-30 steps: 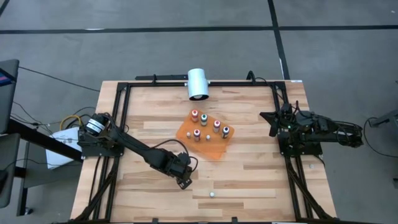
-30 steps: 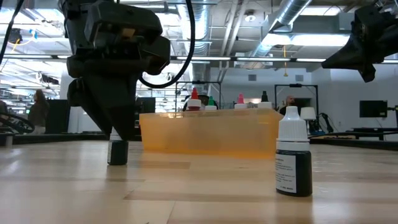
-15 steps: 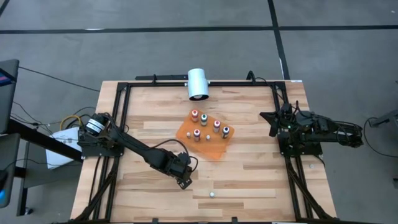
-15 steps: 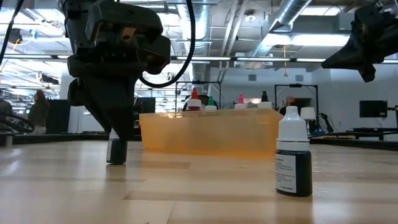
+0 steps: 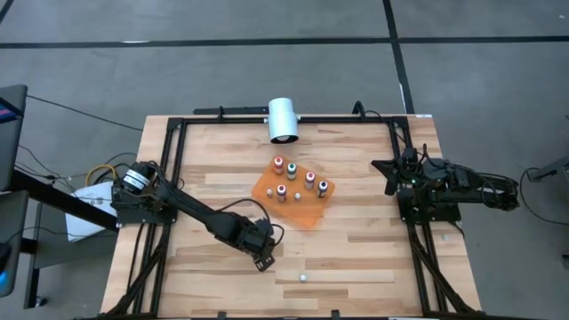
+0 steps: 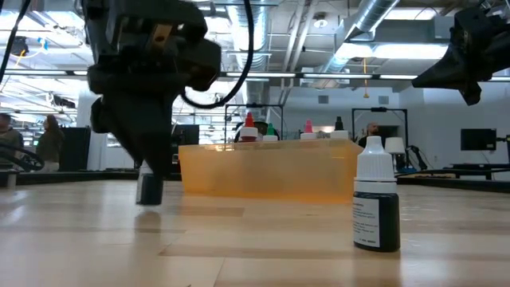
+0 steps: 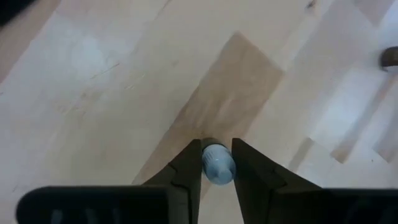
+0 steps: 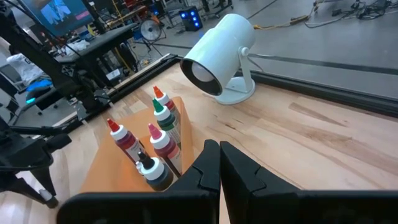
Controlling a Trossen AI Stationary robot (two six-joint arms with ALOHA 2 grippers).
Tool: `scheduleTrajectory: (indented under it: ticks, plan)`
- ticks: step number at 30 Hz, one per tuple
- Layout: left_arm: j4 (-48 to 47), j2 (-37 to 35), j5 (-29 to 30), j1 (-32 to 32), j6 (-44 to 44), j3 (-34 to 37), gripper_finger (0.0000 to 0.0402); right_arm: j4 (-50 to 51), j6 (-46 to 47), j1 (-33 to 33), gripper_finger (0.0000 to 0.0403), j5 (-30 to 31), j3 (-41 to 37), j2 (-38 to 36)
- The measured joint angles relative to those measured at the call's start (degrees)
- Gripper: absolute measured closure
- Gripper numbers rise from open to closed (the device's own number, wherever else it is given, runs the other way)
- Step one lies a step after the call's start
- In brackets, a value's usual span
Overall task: Pick & Place food coloring
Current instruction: Put the small green food coloring bottle into the bin
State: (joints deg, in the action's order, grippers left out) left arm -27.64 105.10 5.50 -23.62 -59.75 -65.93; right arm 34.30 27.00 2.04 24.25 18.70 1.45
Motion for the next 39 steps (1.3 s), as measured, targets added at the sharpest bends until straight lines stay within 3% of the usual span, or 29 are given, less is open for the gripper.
scheduleTrajectory:
  ticks: [7,28,39]
  plan:
    - [0.0,0.0,0.1,2.2,7.3,-4.4,0.0335,0.0,0.0,0.0,0.0402,0.0,0.0,0.0]
    - [-2.3,-0.1,5.4,11.3,45.9,-22.4,0.0335,0.0,0.0,0.0,0.0402,-0.1,0.0,0.0]
    - [-2.8,0.0,5.5,16.9,54.7,-25.1,0.0334,0.0,0.0,0.0,0.0402,-0.2,0.0,0.0]
